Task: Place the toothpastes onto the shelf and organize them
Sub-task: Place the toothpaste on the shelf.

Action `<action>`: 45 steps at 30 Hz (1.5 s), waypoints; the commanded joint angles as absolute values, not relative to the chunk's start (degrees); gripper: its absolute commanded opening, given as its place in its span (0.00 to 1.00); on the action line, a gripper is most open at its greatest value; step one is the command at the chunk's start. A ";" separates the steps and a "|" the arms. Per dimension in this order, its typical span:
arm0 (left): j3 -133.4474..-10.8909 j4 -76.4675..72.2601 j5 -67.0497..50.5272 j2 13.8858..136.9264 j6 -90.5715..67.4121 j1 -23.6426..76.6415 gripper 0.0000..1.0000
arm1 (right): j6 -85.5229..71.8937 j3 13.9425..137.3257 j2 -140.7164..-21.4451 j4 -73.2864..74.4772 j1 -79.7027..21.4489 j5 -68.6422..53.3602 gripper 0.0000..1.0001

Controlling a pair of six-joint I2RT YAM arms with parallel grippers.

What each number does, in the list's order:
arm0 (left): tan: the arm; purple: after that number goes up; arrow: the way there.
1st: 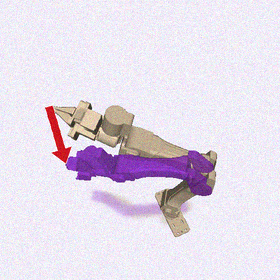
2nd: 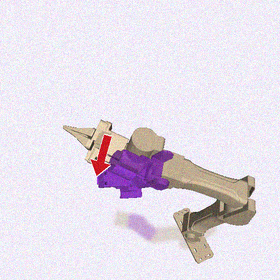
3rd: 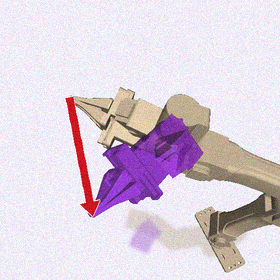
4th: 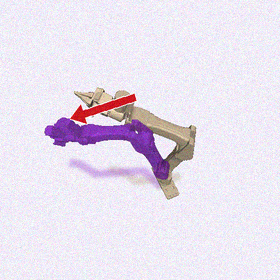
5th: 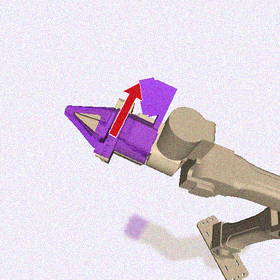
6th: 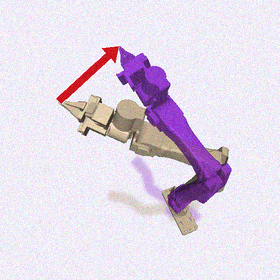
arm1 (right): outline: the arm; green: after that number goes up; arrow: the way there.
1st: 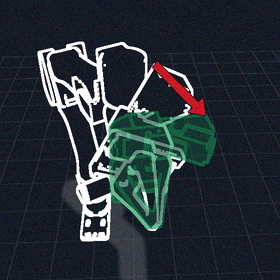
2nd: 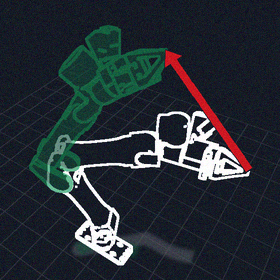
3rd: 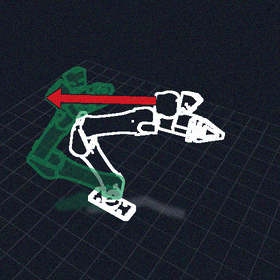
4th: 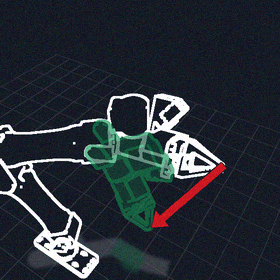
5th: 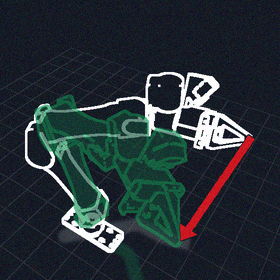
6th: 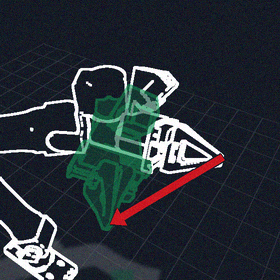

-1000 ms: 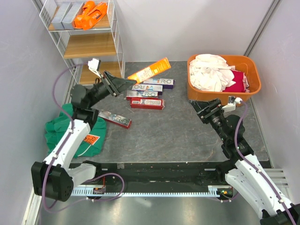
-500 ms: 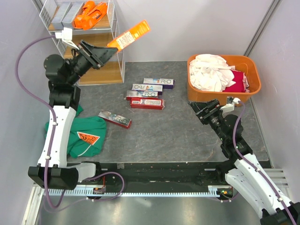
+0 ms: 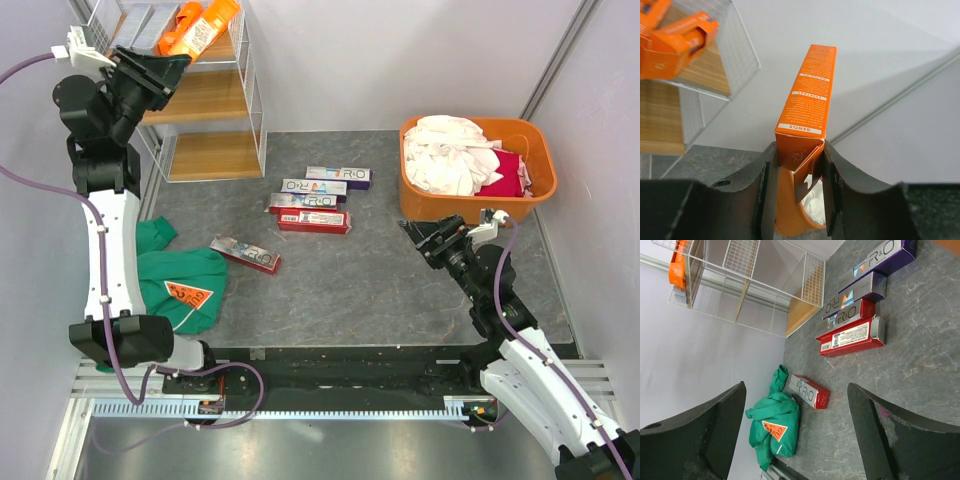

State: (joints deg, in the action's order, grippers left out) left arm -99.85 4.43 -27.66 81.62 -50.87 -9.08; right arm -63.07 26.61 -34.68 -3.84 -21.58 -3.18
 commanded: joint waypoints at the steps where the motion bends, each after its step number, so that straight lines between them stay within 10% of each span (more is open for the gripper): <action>1: -105.99 4.66 -19.97 84.02 -47.65 -10.19 0.02 | -61.88 25.67 -34.72 -3.52 -21.45 -4.04 0.90; 45: -118.12 16.08 -6.51 101.60 -34.54 -3.17 0.02 | -61.61 23.47 -34.10 -0.18 -20.83 -4.31 0.90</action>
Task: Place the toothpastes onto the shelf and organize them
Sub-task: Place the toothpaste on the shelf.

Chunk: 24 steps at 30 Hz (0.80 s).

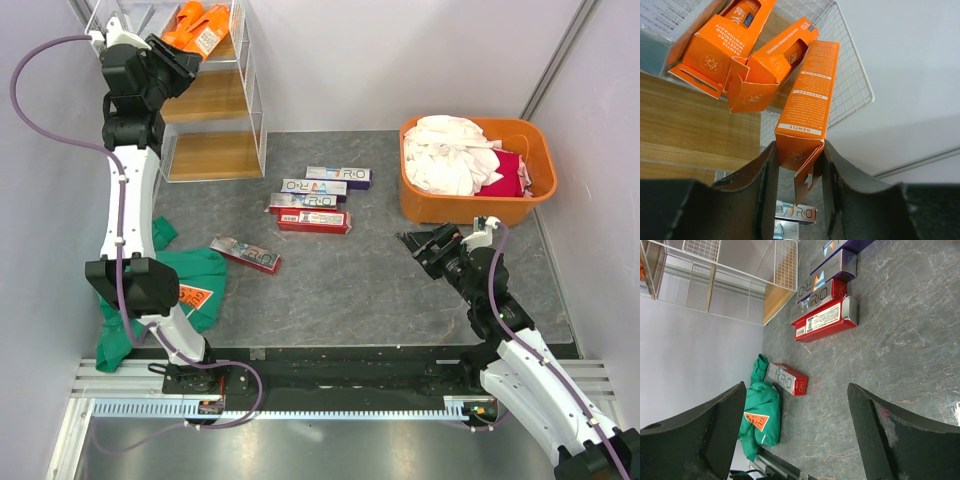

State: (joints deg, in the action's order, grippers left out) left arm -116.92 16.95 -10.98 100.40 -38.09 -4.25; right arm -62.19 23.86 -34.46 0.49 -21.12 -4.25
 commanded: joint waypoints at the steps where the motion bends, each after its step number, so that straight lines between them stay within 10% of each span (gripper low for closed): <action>1: -119.00 17.22 -5.89 102.30 -33.84 -2.73 0.02 | -61.70 23.38 -34.01 -0.18 -20.83 -4.39 0.90; 24: -122.35 25.05 16.35 104.42 -17.40 4.84 0.04 | -61.61 22.50 -34.45 1.14 -20.65 -4.92 0.90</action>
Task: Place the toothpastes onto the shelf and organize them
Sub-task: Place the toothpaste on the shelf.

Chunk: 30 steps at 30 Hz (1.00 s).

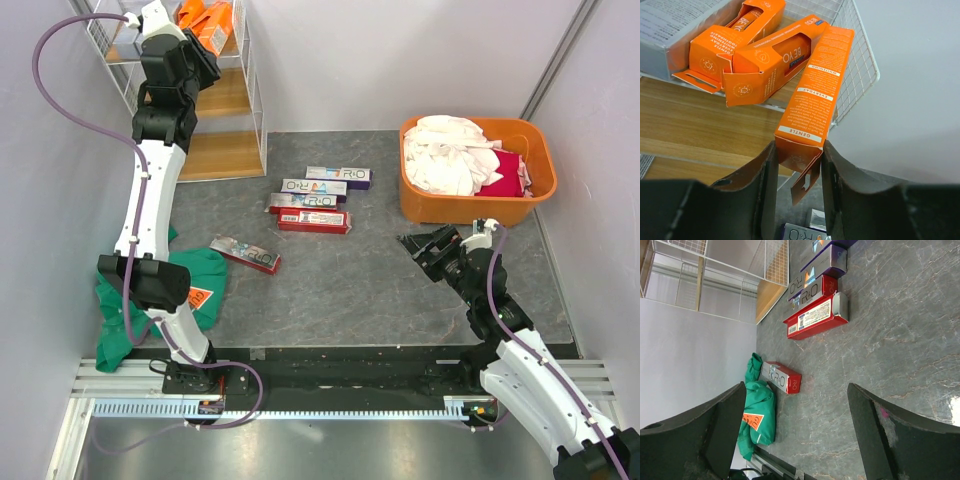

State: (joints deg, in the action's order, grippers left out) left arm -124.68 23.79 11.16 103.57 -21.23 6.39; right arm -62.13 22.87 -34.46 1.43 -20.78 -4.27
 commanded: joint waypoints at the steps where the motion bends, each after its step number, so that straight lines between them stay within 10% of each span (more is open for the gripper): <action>1: -122.00 25.05 16.09 104.15 -17.49 4.49 0.04 | -61.61 22.50 -34.45 1.14 -20.57 -5.01 0.90; 30: -134.64 27.24 6.68 111.17 -15.91 3.95 0.04 | -61.88 22.15 -34.54 1.76 -20.39 -5.19 0.90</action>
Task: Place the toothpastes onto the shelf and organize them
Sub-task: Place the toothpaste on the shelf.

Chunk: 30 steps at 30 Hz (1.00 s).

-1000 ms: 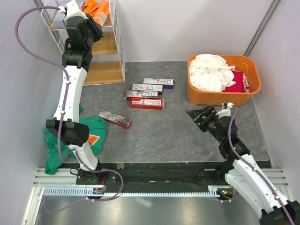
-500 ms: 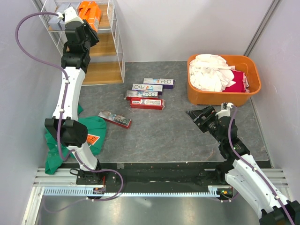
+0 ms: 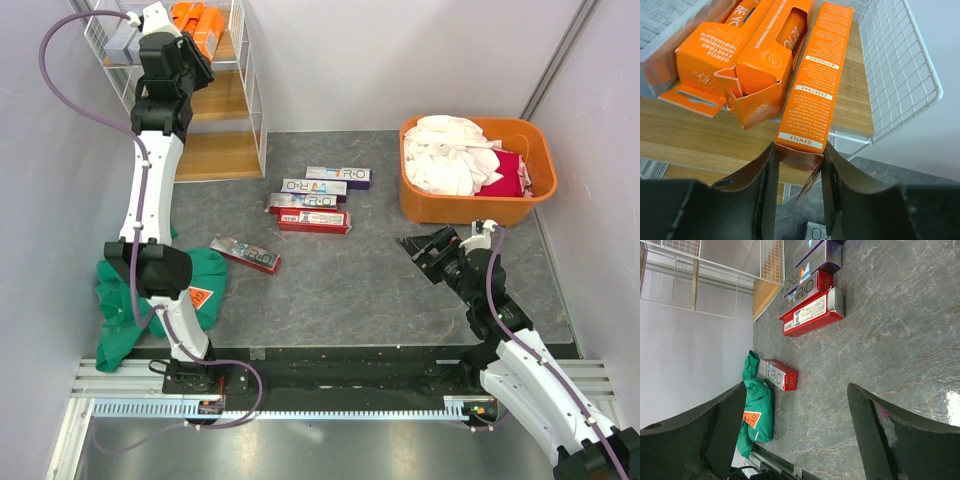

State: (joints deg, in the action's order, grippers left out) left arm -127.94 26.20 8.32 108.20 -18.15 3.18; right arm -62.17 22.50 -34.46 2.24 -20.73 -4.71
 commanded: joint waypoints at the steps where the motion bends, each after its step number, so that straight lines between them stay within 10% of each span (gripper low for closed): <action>1: -135.34 27.33 6.68 111.70 -16.00 4.04 0.04 | -61.79 22.15 -34.63 1.67 -20.39 -5.19 0.90; 14: -140.36 25.93 7.56 115.31 -20.13 5.89 0.07 | -61.35 22.41 -35.95 1.85 -20.30 -5.36 0.90; 30: -133.78 22.33 5.28 109.87 -20.65 6.94 0.79 | -61.52 21.44 -36.12 1.93 -20.21 -5.98 0.90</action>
State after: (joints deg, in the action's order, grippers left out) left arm -135.41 26.55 7.77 113.71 -19.14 6.66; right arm -62.11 21.96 -36.12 2.39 -20.40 -5.21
